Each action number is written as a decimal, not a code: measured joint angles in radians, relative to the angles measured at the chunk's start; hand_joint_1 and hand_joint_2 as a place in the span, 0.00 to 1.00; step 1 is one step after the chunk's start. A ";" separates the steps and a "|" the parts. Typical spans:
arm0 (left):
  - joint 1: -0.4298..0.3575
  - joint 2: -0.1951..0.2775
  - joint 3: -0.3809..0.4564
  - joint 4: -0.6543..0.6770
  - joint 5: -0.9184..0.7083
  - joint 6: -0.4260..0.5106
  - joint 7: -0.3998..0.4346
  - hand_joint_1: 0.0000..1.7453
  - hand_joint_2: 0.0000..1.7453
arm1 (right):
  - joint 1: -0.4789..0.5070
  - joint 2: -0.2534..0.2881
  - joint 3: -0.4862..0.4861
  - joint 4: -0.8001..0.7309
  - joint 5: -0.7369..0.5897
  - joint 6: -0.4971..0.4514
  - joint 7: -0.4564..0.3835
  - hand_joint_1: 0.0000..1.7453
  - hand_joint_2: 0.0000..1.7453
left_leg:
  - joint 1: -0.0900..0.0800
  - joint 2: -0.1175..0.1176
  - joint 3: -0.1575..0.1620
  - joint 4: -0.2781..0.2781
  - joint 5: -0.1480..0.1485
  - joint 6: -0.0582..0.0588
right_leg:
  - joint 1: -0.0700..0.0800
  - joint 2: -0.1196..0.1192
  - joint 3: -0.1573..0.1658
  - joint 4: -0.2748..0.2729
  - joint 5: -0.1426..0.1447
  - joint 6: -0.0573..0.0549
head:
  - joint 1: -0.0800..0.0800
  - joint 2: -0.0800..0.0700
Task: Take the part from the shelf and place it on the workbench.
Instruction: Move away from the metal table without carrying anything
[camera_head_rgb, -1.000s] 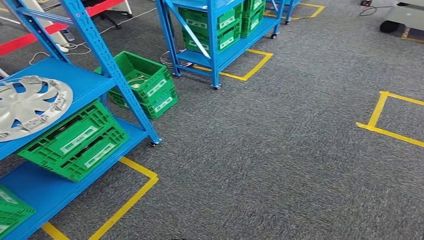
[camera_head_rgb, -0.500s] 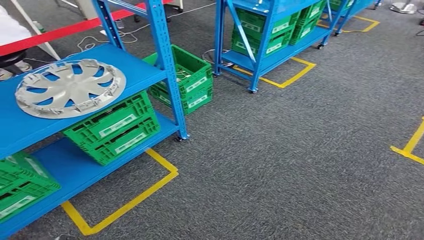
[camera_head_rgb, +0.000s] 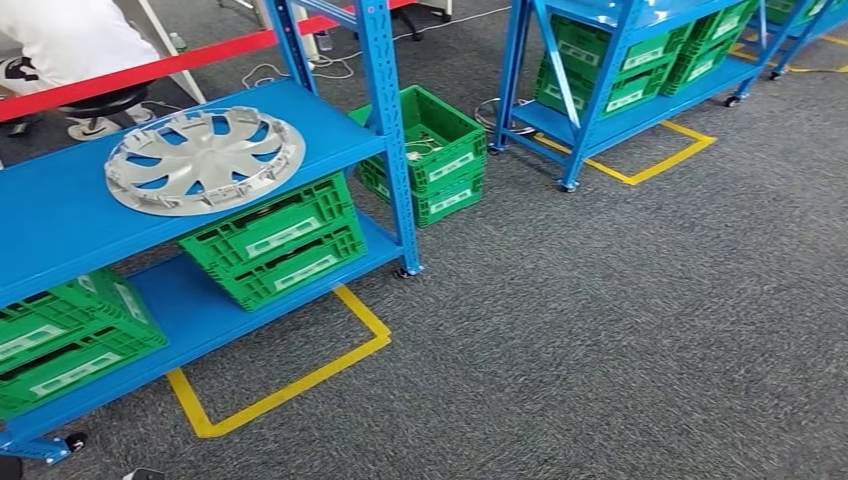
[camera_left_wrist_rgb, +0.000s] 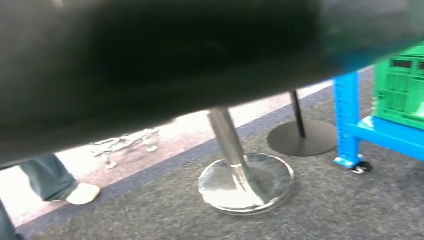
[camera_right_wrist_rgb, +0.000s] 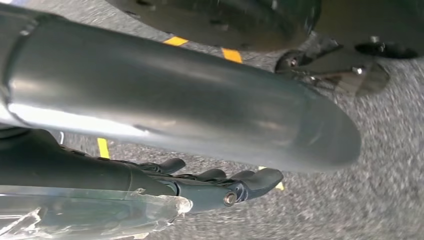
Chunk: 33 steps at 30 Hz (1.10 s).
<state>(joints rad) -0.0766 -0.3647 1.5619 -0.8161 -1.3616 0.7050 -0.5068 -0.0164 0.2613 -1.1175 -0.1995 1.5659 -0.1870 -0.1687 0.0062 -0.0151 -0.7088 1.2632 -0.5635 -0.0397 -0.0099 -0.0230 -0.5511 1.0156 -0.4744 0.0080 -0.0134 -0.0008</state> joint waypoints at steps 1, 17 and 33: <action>0.001 0.000 0.000 0.001 -0.008 0.000 -0.001 0.00 0.00 | -0.001 0.000 0.007 0.002 0.002 0.014 0.004 0.00 0.00 | 0.000 0.002 -0.002 0.007 0.009 0.000 | 0.000 -0.012 0.000 0.000 0.000 0.000 | 0.000 0.000; -0.003 0.001 0.000 0.005 -0.056 0.001 -0.020 0.00 0.00 | 0.001 -0.004 0.116 0.027 0.005 0.183 0.039 0.00 0.00 | -0.001 -0.038 0.146 -0.280 0.130 0.056 | 0.003 0.022 -0.109 0.248 -0.108 0.049 | 0.016 0.000; 0.014 0.001 0.000 0.016 0.065 0.001 0.025 0.00 0.00 | -0.001 -0.005 -0.013 0.010 -0.336 -0.014 -0.134 0.00 0.00 | 0.003 0.010 0.024 -0.050 0.052 0.001 | 0.001 -0.034 0.016 -0.008 -0.009 0.001 | 0.002 0.000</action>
<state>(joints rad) -0.0629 -0.3638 1.5621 -0.7999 -1.2964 0.7057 -0.4822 -0.0171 0.2564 -1.1300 -0.1896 1.2301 -0.2008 -0.3025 0.0096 -0.0048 -0.6845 1.2128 -0.5112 -0.0384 -0.0094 -0.0575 -0.5350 1.0075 -0.4834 0.0092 -0.0115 -0.0008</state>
